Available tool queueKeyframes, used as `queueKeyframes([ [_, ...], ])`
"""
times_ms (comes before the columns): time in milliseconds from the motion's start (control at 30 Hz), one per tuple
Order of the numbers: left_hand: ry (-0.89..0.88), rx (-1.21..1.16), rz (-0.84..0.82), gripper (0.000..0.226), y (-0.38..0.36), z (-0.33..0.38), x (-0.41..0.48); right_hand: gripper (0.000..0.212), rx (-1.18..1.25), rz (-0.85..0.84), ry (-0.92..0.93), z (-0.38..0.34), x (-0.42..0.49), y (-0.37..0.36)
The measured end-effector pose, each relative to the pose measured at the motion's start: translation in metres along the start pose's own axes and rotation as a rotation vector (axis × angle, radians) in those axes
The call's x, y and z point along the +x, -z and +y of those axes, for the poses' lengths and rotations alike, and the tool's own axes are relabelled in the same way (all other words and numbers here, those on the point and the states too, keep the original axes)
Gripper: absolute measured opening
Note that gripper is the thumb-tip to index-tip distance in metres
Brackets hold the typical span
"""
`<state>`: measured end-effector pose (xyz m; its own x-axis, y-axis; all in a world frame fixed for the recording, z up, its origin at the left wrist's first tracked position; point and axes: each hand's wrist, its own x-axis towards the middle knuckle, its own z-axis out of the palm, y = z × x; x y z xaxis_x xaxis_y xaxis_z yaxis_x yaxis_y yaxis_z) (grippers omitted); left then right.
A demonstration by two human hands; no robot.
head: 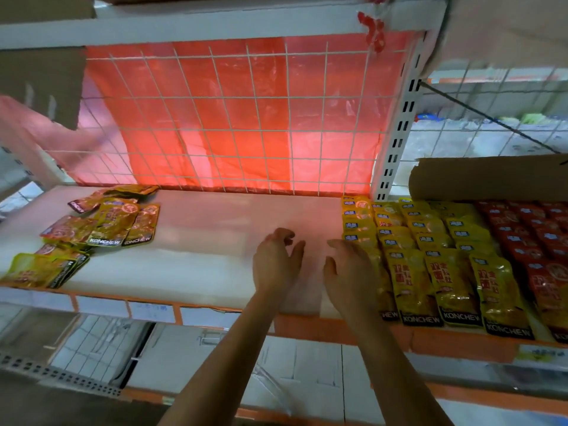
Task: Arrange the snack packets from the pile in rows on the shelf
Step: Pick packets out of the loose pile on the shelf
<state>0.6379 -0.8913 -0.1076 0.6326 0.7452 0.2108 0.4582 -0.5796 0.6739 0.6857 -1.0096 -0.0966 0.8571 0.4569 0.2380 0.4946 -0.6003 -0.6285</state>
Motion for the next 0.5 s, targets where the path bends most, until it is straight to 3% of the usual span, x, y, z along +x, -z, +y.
queueKeyframes([
  [500,0.046,0.291,0.094,0.038,0.104,-0.137,0.076,0.036,0.139,-0.148,0.06,-0.134,0.027,-0.13],
])
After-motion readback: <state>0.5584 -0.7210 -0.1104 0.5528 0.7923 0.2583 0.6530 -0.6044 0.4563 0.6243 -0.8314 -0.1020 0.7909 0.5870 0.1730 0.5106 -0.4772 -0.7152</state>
